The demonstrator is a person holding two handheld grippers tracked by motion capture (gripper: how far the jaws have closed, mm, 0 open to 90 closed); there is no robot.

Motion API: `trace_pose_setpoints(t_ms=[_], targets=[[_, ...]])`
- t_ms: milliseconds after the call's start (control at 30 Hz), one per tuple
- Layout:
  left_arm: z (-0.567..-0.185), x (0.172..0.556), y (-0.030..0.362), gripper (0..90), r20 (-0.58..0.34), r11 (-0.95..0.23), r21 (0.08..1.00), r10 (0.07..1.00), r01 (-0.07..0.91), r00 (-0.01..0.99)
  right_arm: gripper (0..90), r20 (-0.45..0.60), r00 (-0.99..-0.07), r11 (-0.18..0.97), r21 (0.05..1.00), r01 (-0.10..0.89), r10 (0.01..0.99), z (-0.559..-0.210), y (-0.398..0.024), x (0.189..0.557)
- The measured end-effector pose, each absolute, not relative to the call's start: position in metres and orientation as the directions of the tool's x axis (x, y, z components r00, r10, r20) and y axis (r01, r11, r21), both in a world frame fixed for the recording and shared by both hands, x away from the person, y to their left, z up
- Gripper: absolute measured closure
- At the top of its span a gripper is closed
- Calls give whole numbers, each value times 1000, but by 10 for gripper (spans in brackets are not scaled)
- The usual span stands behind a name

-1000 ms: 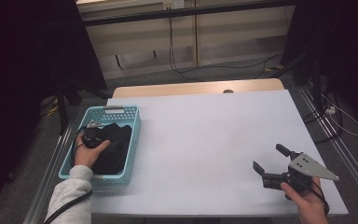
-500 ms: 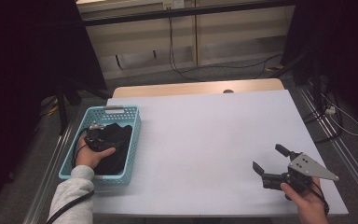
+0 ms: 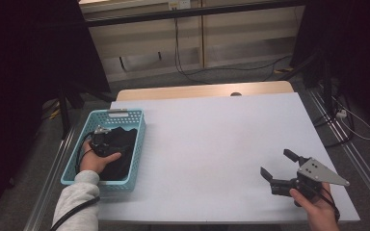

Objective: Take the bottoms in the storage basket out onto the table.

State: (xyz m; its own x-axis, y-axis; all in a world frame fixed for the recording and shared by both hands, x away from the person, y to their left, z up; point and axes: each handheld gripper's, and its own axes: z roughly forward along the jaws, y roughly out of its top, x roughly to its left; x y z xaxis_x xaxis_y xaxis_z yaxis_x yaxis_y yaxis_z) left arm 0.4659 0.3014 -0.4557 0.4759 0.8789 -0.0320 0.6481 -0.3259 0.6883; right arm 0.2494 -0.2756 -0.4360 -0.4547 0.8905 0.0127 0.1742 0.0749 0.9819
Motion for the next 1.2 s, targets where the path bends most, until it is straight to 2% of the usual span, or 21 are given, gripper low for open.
trace_pose_setpoints(t_ms=[533,767,900,1067,1200], targets=[[-455,465,299,13,-41,-309,680,890,665,455,16,7,-458,83,981,178,889,-436,-275,250],[-453,464,298,56,-46,-306,677,890,669,454,17,4,-463,88,980,177,886,-437,-274,251],[-451,464,297,140,-65,-298,679,886,671,459,17,3,-463,90,980,179,887,-437,-274,251],[-449,463,296,335,-84,-295,690,874,661,478,17,2,-463,91,979,180,886,-436,-274,251],[-448,463,295,396,-91,-300,688,867,661,489,17,2,-464,92,980,179,886,-437,-274,251]])
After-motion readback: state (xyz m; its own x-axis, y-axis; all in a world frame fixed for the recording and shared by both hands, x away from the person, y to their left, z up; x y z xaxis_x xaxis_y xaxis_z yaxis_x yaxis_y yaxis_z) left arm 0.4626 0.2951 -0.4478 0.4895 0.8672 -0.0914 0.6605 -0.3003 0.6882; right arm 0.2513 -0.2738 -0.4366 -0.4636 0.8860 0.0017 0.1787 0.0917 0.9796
